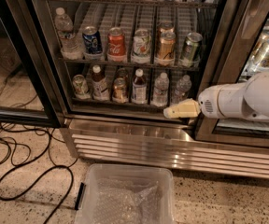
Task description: Pick orange can from middle shelf of fridge
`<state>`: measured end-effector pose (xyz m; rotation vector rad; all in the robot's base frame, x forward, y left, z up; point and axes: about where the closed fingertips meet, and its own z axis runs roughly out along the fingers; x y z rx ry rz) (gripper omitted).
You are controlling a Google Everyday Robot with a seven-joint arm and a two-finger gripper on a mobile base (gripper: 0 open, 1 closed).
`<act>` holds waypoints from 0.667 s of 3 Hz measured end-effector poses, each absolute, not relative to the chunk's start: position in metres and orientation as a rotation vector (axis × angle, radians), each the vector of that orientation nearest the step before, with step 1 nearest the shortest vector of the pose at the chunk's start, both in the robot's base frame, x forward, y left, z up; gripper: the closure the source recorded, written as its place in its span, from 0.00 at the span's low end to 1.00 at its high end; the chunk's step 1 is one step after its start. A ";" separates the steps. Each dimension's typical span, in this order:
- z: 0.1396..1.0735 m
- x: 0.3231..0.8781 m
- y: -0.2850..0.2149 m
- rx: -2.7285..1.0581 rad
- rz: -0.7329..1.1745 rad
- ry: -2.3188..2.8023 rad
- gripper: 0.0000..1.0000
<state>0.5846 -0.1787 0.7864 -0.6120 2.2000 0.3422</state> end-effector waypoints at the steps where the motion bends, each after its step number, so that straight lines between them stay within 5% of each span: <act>1: 0.801 0.600 -0.185 -0.563 0.299 2.141 0.00; 2: 0.801 0.600 -0.185 -0.563 0.299 2.141 0.00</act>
Offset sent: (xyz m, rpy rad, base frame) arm 0.0153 -0.0060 0.0137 0.0062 -0.0680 -0.0441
